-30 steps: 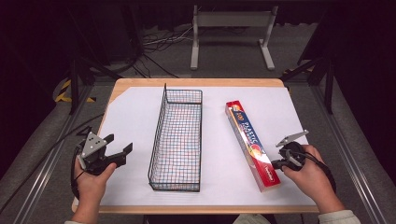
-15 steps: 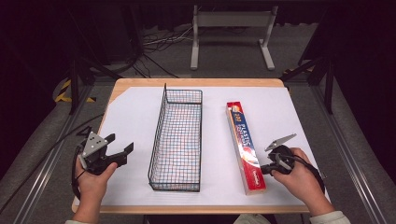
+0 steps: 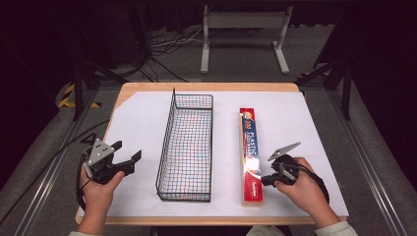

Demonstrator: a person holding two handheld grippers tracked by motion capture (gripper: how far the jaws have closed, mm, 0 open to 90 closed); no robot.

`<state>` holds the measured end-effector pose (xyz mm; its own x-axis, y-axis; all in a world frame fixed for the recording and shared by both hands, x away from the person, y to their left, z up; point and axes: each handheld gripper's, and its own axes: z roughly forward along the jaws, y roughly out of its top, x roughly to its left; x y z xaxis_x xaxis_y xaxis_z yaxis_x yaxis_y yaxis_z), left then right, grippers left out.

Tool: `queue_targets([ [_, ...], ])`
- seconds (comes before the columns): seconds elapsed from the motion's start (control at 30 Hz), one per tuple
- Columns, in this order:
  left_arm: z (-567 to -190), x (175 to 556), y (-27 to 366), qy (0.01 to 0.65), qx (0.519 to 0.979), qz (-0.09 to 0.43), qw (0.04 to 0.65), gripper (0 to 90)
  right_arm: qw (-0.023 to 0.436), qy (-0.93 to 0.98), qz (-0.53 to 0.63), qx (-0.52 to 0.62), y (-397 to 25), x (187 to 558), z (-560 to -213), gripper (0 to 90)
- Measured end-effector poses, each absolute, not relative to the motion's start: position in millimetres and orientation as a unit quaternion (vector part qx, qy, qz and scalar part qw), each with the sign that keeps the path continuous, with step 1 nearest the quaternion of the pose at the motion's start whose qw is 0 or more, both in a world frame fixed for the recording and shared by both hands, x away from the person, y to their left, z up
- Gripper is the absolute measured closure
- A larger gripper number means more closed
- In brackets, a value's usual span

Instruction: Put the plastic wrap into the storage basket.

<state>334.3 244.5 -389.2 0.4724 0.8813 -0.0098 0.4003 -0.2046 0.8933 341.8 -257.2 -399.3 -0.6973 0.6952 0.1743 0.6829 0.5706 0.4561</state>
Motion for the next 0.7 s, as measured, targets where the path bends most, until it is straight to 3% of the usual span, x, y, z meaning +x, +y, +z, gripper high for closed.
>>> queue_targets([
  [0.33, -393.3, 328.7, 242.9, 0.435, 0.732, 0.27, 0.449, 24.5, 0.043, 0.861, 0.278, 0.423, -270.2, 341.1, -381.4, 78.5],
  [0.7, -398.4, 313.3, 245.5, 0.435, 0.721, 0.26, 0.472, 23.1, 0.078, 0.829, 0.324, 0.45, -262.6, 348.8, -353.8, 55.9],
])
